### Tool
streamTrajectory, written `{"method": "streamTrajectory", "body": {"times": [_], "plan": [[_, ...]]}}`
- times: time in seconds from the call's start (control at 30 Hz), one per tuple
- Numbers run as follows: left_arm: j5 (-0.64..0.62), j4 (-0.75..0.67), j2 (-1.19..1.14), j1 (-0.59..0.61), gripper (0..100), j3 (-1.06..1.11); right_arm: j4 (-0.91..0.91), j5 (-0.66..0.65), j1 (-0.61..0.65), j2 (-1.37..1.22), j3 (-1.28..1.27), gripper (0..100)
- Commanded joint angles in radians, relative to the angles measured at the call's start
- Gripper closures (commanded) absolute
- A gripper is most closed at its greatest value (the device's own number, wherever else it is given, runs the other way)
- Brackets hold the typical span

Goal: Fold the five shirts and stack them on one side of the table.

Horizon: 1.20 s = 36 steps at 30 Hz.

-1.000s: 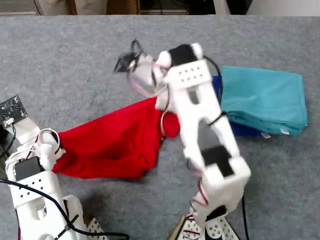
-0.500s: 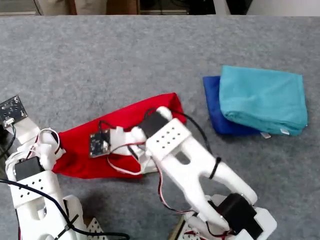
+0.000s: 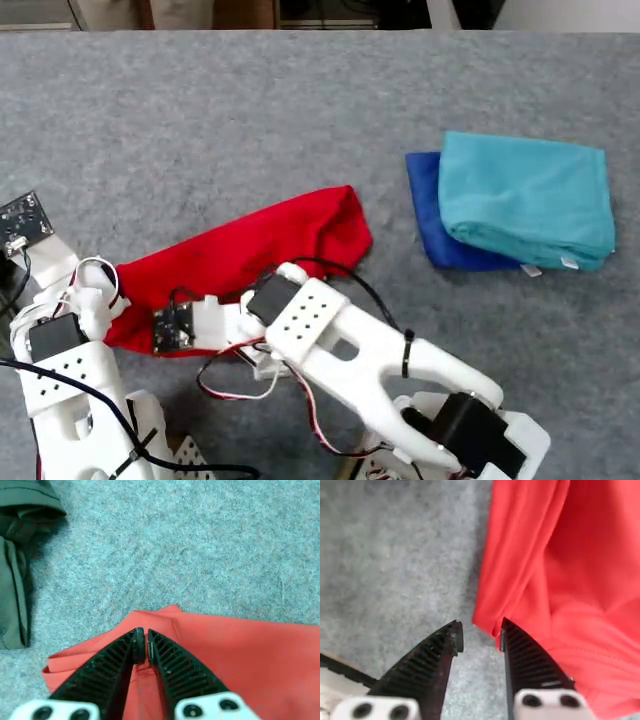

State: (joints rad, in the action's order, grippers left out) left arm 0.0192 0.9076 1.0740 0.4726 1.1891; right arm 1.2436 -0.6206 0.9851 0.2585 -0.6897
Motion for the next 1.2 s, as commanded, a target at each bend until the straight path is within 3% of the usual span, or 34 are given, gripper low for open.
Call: {"method": "streamTrajectory", "body": {"times": [0.0, 0.27, 0.67, 0.87, 1.17], "plan": [[-0.006, -0.009, 0.012, 0.011, 98, -0.003, -0.071, 0.017, -0.005, 0.027, -0.033, 85.8], [-0.006, -0.009, 0.013, 0.011, 98, -0.003, -0.141, 0.011, -0.111, -0.117, -0.021, 85.8], [-0.006, -0.009, 0.013, 0.009, 98, -0.003, -0.164, 0.012, -0.125, -0.120, -0.022, 86.1], [-0.006, -0.009, 0.012, 0.011, 98, -0.003, -0.173, 0.017, -0.125, -0.120, -0.021, 99.1], [-0.006, -0.008, 0.012, 0.011, 98, -0.003, -0.166, 0.054, -0.127, -0.111, -0.015, 99.2]]}}
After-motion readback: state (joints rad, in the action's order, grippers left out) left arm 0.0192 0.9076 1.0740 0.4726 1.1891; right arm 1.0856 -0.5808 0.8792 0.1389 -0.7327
